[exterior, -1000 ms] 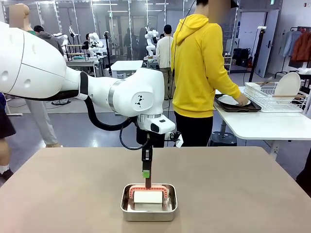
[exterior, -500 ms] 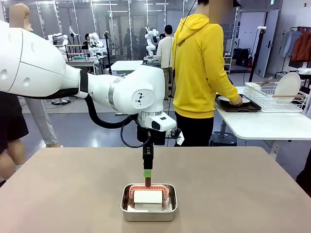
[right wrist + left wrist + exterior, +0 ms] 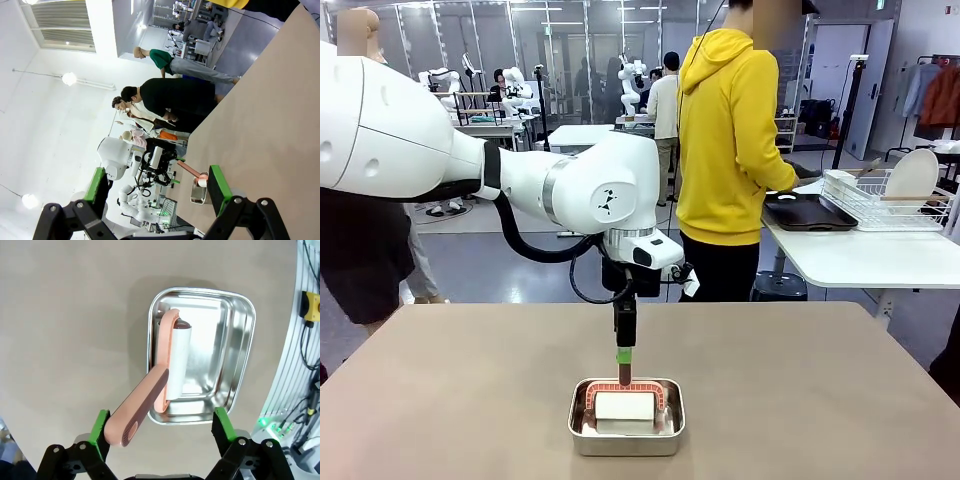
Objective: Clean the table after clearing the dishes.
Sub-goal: Place the Lint Roller back on top of the Airtight Container.
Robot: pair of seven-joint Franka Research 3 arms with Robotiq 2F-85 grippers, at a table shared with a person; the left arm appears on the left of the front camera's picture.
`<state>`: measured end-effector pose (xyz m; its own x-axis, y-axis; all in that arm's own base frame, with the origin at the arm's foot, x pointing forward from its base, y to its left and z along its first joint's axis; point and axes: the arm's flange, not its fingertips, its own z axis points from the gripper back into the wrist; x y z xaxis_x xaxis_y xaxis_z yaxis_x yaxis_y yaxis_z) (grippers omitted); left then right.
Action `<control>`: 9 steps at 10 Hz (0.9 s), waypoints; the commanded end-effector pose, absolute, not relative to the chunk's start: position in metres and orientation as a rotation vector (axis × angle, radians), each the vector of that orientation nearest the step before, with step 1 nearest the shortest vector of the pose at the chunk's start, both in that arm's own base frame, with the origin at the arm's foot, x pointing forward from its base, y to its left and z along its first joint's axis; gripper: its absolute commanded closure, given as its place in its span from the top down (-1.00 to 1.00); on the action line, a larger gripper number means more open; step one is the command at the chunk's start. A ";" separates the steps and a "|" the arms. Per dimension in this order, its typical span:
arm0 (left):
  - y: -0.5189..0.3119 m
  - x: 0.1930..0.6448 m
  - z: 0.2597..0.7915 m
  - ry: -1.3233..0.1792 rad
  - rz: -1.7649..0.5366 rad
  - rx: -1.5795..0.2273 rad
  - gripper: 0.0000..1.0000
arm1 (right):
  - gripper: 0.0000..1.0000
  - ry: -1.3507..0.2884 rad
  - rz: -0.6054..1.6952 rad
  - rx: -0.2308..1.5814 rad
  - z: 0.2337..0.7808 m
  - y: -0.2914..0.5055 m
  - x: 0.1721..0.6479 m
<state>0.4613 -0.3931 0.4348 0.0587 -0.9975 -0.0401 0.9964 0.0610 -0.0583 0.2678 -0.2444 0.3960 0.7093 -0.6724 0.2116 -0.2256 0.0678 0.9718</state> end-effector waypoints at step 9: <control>-0.289 0.455 0.513 -0.090 -0.985 -0.195 1.00 | 1.00 -0.775 -0.383 1.506 0.398 -0.243 0.264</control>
<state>0.4795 -0.3165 0.5091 0.4403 -0.8891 0.1250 0.8961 0.4265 -0.1225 0.2676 -0.2445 0.3961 0.7088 -0.6729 0.2118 -0.2260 0.0679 0.9718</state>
